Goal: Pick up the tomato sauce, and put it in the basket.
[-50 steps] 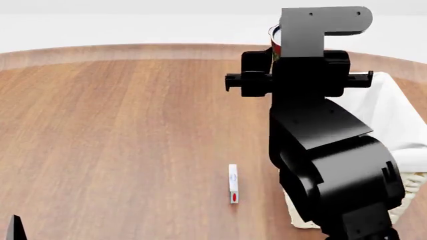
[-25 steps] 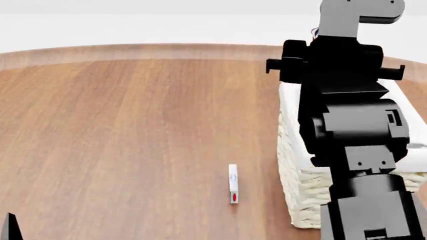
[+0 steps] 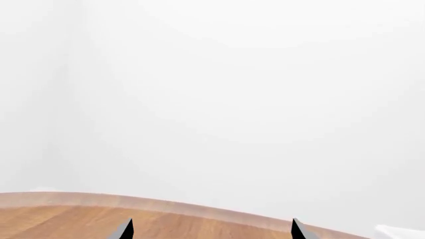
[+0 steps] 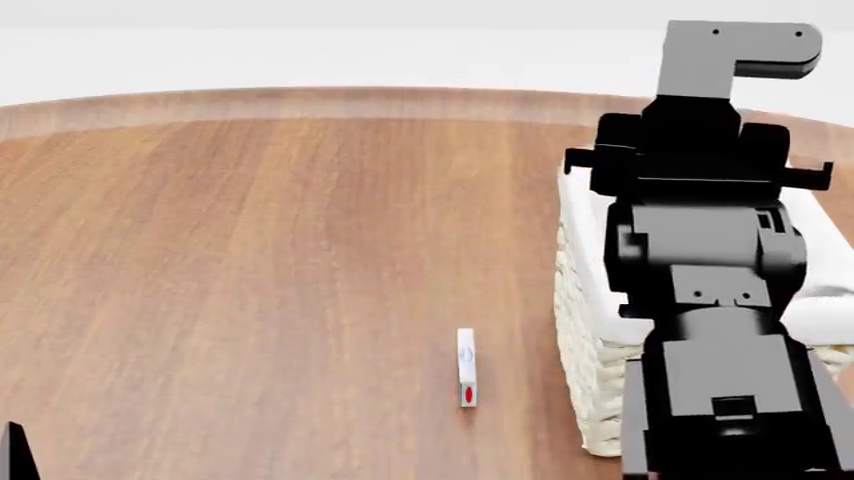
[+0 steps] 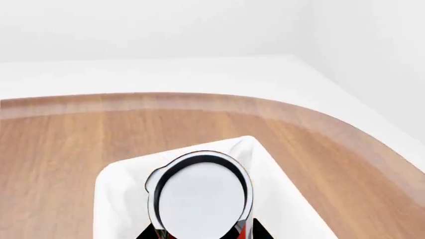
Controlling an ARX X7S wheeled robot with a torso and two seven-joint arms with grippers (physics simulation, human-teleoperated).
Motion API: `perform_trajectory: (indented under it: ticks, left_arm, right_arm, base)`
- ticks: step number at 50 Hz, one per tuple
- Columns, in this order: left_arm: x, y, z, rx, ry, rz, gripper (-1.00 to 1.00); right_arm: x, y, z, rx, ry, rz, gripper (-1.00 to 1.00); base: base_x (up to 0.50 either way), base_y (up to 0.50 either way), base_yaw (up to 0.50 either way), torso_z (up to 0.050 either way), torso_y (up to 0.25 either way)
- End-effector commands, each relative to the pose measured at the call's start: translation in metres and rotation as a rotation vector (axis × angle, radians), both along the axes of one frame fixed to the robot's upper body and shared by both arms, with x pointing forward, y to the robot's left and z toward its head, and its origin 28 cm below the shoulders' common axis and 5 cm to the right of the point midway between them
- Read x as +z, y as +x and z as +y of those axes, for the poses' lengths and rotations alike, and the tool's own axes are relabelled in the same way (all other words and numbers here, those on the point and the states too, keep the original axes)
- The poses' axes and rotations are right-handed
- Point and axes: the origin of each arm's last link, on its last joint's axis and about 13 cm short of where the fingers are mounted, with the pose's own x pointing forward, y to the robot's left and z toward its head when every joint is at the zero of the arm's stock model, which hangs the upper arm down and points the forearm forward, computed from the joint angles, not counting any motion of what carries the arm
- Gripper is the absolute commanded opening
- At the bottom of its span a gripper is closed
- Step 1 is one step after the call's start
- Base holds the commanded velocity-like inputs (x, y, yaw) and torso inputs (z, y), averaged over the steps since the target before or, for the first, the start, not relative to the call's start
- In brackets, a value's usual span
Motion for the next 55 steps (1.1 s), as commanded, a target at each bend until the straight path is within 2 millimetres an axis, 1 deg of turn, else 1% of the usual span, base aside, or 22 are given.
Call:
perform_trajectory:
  ticks: [1, 9, 19, 26, 32, 55]
  left_arm:
    - [0.0005, -0.0001, 0.0003, 0.002, 0.0, -0.001, 1.0]
    - [-0.0005, 0.0002, 0.0, 0.004, 0.003, 0.0, 1.0]
    - [0.0005, 0.0, 0.0014, 0.008, 0.0, -0.003, 1.0]
    - [0.0007, -0.0004, 0.0014, 0.009, -0.002, -0.002, 1.0]
    - [-0.0005, -0.0004, 0.0006, 0.001, -0.002, 0.002, 1.0]
    - [-0.0001, 0.0004, 0.0015, 0.006, -0.004, 0.002, 1.0]
  right_arm:
    - [-0.008, -0.0021, -0.0019, -0.017, -0.058, 0.056, -1.0]
    - [-0.0004, -0.0035, -0.0061, -0.05, -0.076, 0.083, -1.0]
    - [-0.0052, -0.0065, -0.0073, -0.047, -0.062, 0.14, -1.0]
    - [-0.0075, -0.0076, -0.0056, -0.027, -0.101, 0.171, -1.0]
    - [-0.0089, -0.0085, -0.0057, -0.02, -0.096, 0.187, -1.0]
    - [-0.009, -0.0107, -0.0077, -0.011, -0.077, 0.226, -1.0]
  base:
    - [0.0, 0.0, 0.0, 0.0, 0.0]
    - [0.0, 0.0, 0.0, 0.0, 0.001]
    - [0.0, 0.0, 0.0, 0.0, 0.0]
    - [0.0, 0.0, 0.0, 0.0, 0.0]
    - [0.0, 0.0, 0.0, 0.0, 0.0]
    - [0.0, 0.0, 0.0, 0.0, 0.0]
